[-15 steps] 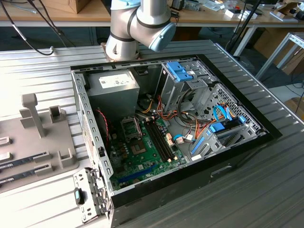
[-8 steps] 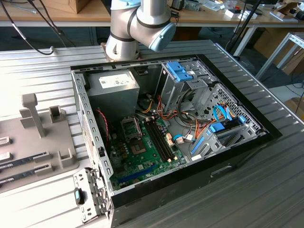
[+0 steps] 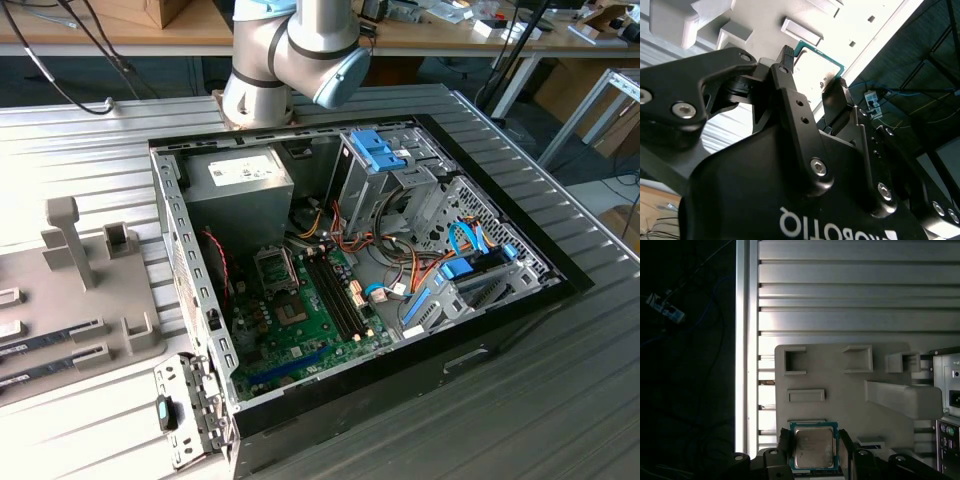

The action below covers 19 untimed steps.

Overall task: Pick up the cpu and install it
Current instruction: 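Pick up the cpu and move it towards the insertion slot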

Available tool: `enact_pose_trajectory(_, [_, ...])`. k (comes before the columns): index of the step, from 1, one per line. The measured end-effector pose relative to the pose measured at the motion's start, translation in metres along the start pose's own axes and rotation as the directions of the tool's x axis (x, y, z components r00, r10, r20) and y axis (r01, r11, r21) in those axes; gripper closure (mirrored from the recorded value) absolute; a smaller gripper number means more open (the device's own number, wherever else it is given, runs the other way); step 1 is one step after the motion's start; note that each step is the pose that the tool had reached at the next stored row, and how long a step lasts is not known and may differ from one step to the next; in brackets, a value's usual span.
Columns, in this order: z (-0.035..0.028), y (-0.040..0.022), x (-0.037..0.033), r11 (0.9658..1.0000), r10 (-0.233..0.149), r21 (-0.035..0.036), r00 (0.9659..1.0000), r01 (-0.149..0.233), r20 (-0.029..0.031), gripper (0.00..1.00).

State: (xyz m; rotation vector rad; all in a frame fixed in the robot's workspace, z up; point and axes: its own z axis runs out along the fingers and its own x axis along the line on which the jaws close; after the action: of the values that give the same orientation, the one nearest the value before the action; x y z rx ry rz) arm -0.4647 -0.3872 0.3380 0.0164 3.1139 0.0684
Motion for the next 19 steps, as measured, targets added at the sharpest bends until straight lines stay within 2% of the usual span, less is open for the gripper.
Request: enact_pose_trajectory(19, [-0.0052,0.0002,-0.0001,1.0000,0.000,0.0001,1.0000,0.000,-0.0002,0.53])
